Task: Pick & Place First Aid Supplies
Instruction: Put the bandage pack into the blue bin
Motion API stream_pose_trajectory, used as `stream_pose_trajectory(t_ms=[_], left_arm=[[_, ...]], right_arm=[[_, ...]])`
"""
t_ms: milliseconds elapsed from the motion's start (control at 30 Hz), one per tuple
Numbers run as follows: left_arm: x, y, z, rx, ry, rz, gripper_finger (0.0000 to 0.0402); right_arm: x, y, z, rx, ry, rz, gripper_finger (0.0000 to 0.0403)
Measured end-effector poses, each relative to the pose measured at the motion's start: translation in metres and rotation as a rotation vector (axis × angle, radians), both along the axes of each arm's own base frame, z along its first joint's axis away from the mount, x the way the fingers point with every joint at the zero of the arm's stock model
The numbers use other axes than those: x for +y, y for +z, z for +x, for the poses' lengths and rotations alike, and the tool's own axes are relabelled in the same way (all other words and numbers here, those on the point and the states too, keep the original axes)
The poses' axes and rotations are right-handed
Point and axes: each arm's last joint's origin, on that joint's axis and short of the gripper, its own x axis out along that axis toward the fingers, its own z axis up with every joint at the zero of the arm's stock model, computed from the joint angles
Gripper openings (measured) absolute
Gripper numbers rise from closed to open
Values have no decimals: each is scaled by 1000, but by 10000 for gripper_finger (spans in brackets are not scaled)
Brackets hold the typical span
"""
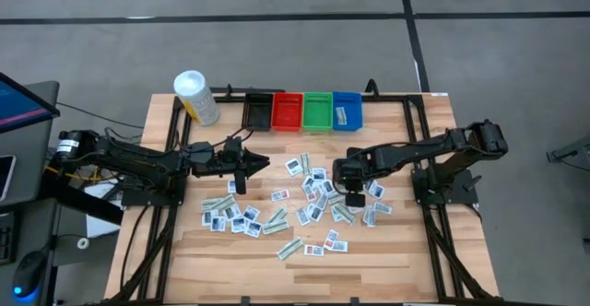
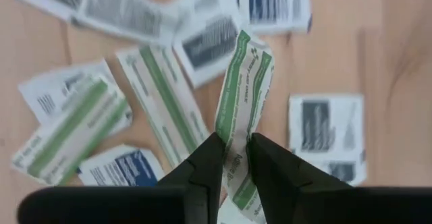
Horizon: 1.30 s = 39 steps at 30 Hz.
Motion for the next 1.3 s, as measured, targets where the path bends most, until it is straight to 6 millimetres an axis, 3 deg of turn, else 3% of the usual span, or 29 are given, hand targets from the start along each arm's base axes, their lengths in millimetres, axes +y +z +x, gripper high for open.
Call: stream_pose_trajectory(t_ms=[267,600,1067,1300], left_arm=[[0,0,0,0,0,0,76],[0,0,0,0,0,0,76],[3,0,0,0,43,3,76],[5,0,0,7,62,56,76]], right_arm=[[-21,34,21,-104,23,-142,72],[-74,71,31,-166,-55,-308,72],[-173,78,-5,-133,-373,-392,72],[-202,77,-15,-220,-484,-315,72]])
